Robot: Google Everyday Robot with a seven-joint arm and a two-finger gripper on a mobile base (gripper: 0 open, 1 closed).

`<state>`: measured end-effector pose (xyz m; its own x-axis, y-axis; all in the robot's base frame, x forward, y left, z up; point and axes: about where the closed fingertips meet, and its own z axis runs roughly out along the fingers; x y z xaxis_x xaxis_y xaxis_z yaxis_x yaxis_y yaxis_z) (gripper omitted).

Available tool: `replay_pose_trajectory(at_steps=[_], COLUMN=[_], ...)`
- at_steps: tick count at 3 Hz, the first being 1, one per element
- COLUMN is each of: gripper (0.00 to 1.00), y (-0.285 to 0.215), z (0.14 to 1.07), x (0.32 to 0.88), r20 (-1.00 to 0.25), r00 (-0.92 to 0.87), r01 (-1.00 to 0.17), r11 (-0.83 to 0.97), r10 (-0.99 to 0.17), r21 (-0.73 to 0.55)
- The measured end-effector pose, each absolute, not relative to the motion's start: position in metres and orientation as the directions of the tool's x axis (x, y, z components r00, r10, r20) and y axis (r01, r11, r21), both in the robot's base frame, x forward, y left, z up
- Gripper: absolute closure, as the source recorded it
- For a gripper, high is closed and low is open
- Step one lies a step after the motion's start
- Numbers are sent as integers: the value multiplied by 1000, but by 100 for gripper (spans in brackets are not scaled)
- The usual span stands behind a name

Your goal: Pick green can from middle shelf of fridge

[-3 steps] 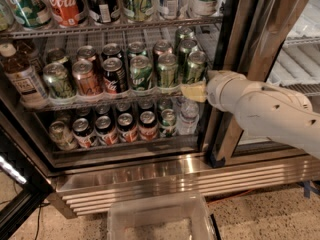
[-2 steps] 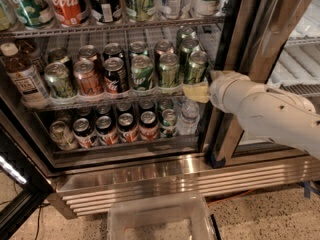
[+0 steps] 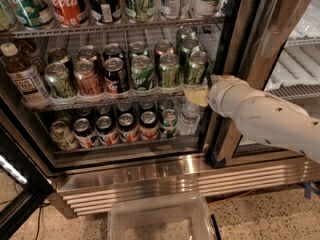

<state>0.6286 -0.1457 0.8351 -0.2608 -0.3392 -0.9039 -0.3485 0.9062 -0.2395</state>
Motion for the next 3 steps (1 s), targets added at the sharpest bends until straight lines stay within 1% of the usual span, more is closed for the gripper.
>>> replay_pose_trajectory(at_steps=[2,3], gripper=[29,28], y=[-142,-139], z=[816,807], x=[630,631], r20=[-895,-890], r00=[-281,-290], r01=[-345,-344], r11=[907,906], r10=[-347,-353], r21=[-243,-247])
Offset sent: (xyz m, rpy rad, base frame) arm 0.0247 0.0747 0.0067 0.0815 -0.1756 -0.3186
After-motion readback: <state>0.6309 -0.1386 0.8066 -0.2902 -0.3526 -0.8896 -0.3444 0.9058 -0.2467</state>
